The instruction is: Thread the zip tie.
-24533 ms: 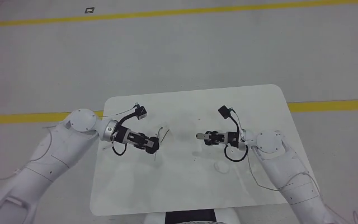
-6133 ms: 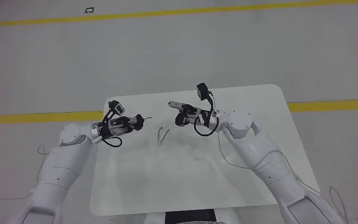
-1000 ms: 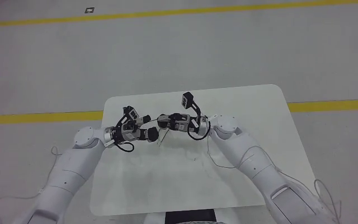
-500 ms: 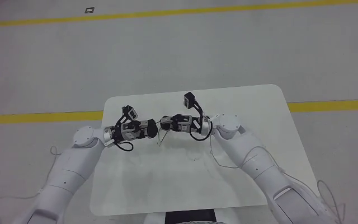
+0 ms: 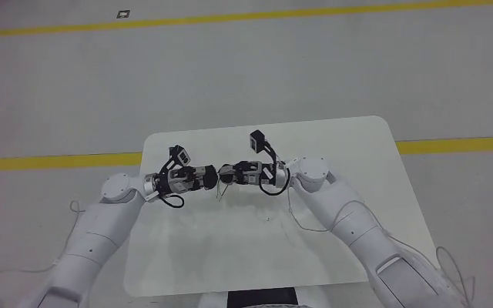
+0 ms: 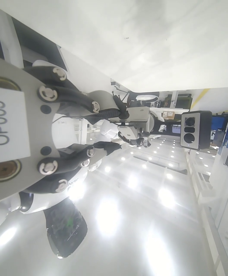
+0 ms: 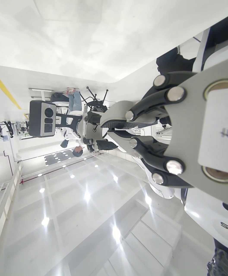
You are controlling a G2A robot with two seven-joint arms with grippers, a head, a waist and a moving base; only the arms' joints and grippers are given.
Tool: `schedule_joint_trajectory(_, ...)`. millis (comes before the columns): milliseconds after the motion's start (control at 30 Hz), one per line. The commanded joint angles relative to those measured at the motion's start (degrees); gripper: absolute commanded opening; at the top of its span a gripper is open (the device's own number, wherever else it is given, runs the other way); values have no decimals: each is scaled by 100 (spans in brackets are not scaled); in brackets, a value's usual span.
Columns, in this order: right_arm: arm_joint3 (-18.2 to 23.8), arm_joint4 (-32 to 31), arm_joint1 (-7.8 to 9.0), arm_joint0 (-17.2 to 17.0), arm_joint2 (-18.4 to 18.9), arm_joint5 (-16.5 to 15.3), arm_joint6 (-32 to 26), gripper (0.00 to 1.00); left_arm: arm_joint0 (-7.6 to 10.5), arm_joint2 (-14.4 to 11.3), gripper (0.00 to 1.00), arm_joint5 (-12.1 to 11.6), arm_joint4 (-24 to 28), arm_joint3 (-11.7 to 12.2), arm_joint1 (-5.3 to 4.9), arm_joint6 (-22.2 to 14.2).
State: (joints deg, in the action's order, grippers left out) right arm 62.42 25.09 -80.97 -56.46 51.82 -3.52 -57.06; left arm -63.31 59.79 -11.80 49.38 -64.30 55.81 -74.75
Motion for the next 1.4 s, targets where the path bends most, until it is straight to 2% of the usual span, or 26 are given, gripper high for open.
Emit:
schedule_joint_trajectory(0, -8, -13, -3, 5, -21, 14, -6, 0, -5, 7, 22, -6, -4, -2, 1, 9)
schedule_joint_trajectory(133, -22, -33, -1, 10, -35, 29, -2, 0, -15, 18, 16, -23, -14, -6, 2, 23)
schedule_joint_trajectory(533, -10, -7, 5, -3, -34, 4, 10, 0, -19, 17, 15, 11, -75, -16, 8, 3)
schedule_joint_trajectory(833, -13, -4, 3, 7, -57, -7, 7, 0, -16, 18, 9, 22, -90, 6, 14, -1)
schedule_joint_trajectory(1133, -16, 10, 1, 14, -76, -43, -9, 0, -2, 0, 9, 35, -105, 26, 27, -12)
schedule_joint_trajectory(1367, -28, 15, -4, 31, -96, -72, -28, 0, 6, -10, 4, 38, -98, 48, 37, -16)
